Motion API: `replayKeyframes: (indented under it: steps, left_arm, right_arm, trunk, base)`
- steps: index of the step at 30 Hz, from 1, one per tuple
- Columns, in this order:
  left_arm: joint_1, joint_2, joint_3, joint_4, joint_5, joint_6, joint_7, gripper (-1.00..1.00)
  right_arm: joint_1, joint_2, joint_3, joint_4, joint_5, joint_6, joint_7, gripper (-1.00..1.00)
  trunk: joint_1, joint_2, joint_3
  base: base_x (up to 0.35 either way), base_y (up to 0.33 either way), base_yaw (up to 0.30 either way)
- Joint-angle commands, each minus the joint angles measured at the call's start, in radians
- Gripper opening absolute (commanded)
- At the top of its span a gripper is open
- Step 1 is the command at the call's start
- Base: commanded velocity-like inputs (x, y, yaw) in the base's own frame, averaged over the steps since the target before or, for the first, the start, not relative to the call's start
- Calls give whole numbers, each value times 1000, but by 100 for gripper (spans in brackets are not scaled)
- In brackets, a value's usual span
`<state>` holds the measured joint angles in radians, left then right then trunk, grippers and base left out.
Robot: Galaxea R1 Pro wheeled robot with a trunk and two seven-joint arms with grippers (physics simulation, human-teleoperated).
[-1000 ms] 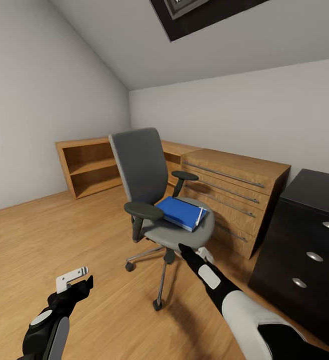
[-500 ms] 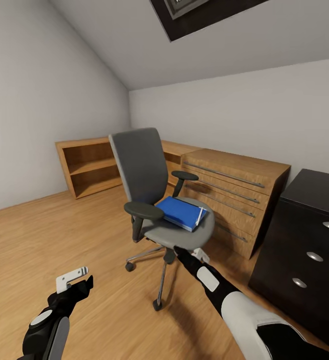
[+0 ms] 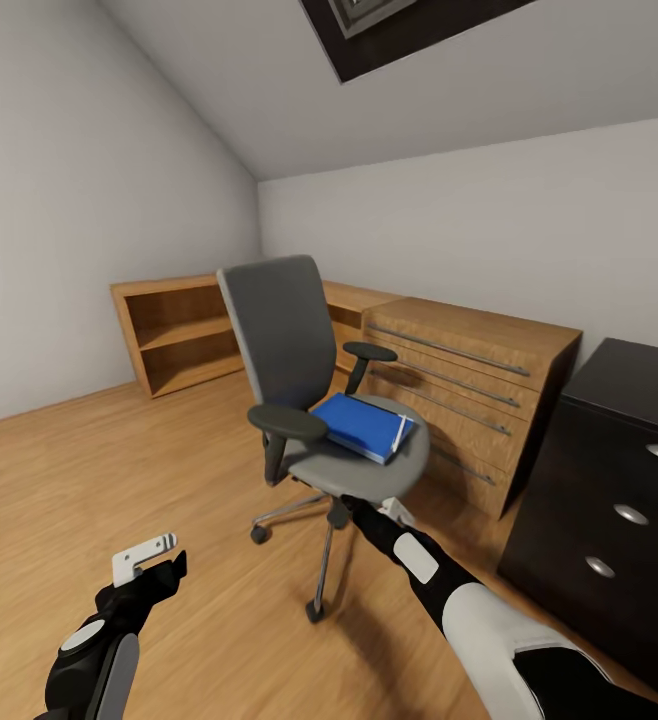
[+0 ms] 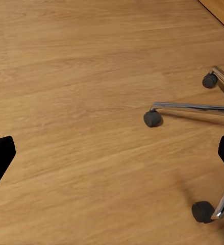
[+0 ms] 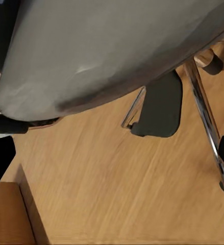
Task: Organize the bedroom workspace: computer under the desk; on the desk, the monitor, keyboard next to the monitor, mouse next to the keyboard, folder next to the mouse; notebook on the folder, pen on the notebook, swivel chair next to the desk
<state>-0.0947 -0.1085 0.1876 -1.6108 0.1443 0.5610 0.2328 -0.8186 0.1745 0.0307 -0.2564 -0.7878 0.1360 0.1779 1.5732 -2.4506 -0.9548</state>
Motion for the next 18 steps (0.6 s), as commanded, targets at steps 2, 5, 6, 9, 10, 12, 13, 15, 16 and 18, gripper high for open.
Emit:
replayKeyframes:
  steps: [2,5,6,9,10,12,13,15,16,18]
  left_arm:
    - [0,-1,0,-1,11,4,7,100]
    - [0,-1,0,-1,11,4,7,100]
    - [0,0,0,-1,11,4,7,100]
    - [0,-1,0,-1,11,4,7,100]
    - [0,-1,0,-1,11,4,7,100]
    - [0,-1,0,-1,11,4,7,100]
    - [0,-1,0,-1,11,4,7,100]
    - [0,-1,0,-1,11,4,7,100]
    - [0,-1,0,-1,11,4,7,100]
    - [0,-2,0,-1,11,4,7,100]
  right_arm:
    - [-1,0,3,0,-8,10,3,100]
    - [-1,0,3,0,-8,14,4,100]
    - [-1,0,3,0,-8,15,4,100]
    - [-1,0,3,-1,-8,16,5,100]
    - [-1,0,3,-1,-8,16,5,100]
    - [-1,0,3,-1,-8,16,5,100]
    - [-1,0,3,-1,-8,16,5,100]
    - [-1,0,3,-1,-8,16,5,100]
    - [-1,0,3,-1,-8,16,5,100]
    - [-1,0,3,-1,-8,16,5,100]
  trunk:
    - [0,0,-1]
    - [0,0,-1]
    - [0,0,-1]
    - [0,0,-1]
    - [0,0,-1]
    - [0,0,-1]
    - [0,0,-1]
    - [0,0,-1]
    - [0,0,-1]
    - [0,0,-1]
  base:
    - [159,0,0]
    - [109,0,0]
    - [46,0,0]
    - [14,0,0]
    - [8,0,0]
    - [4,0,0]
    - [3,0,0]
    - [2,0,0]
    - [7,0,0]
    - [43,0,0]
